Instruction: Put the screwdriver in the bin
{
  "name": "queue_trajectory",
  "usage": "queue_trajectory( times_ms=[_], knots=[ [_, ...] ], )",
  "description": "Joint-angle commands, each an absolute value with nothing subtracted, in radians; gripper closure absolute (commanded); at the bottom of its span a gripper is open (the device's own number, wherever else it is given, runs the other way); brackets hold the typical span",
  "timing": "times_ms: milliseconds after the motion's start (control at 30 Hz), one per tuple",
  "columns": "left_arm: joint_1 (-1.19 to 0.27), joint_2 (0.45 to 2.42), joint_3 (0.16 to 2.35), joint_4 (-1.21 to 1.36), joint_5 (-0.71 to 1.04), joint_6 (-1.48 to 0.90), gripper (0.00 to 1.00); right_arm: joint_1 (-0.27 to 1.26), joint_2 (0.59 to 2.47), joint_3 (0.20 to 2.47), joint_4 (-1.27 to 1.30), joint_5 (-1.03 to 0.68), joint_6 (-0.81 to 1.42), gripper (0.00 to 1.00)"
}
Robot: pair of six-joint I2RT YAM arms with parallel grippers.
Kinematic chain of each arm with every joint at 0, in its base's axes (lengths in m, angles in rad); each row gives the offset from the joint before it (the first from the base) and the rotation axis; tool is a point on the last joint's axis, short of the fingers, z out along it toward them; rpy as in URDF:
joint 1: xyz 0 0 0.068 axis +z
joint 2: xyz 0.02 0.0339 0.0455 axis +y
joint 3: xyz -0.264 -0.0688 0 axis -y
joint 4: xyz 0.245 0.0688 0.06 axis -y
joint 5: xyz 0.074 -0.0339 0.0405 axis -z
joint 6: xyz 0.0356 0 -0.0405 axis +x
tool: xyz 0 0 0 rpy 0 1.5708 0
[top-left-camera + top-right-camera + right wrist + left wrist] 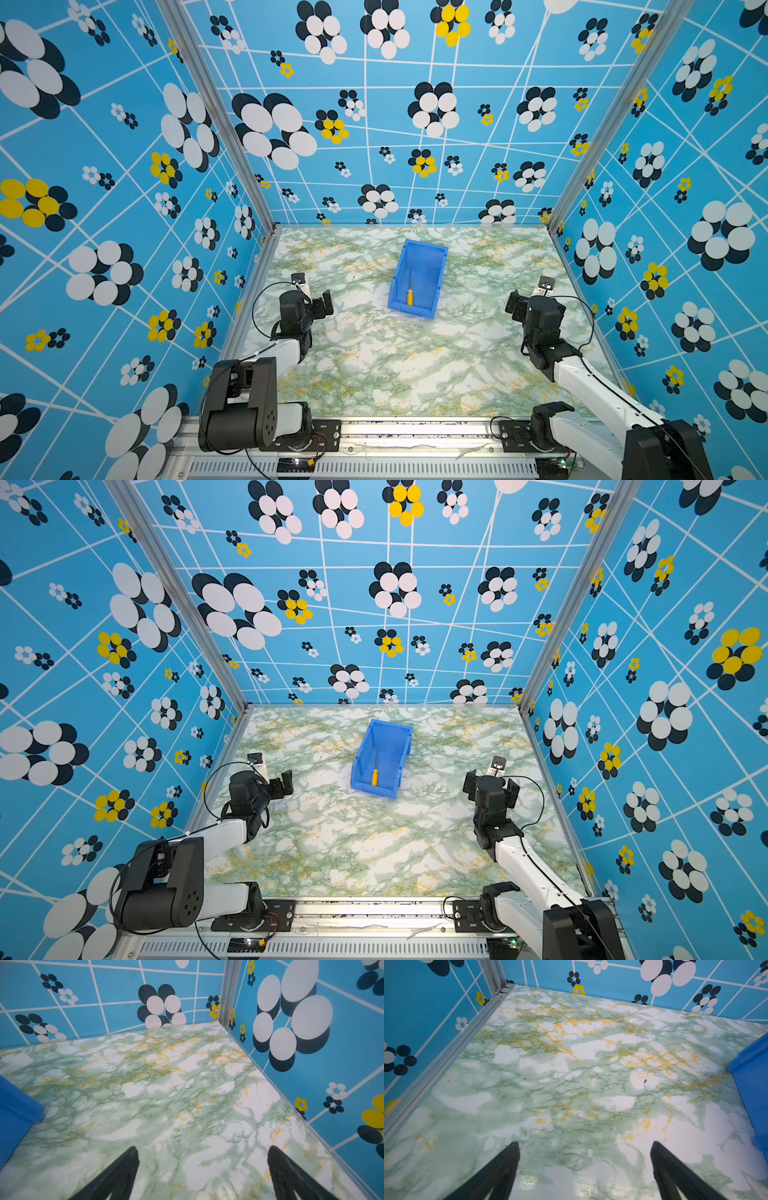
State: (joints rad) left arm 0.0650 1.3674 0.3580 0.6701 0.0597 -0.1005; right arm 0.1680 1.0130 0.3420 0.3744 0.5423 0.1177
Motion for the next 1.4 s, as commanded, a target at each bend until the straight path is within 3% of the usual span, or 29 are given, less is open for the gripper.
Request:
queue_trajectory(
  times_ms=[0, 267, 600, 700, 1367],
  knots=[
    [0.062, 1.411, 0.323, 0.912, 0.067, -0.075, 0.01, 0.145, 1.043, 0.297, 0.616, 0.562, 0.041, 0.01],
    [0.037, 1.578, 0.226, 1.259, 0.063, -0.048, 0.01, 0.09, 1.255, 0.249, 0.888, 0.453, 0.036, 0.01],
    [0.034, 1.567, 0.225, 1.236, 0.06, -0.049, 0.01, 0.088, 1.58, 0.285, 1.15, 0.419, 0.028, 0.01],
    [0.034, 1.569, 0.222, 1.241, 0.061, -0.048, 0.01, 0.085, 1.537, 0.379, 0.901, 0.415, 0.054, 0.01],
    [0.033, 1.586, 0.183, 1.334, 0.018, -0.063, 0.01, 0.072, 1.552, 0.367, 0.947, 0.404, 0.058, 0.01]
  ],
)
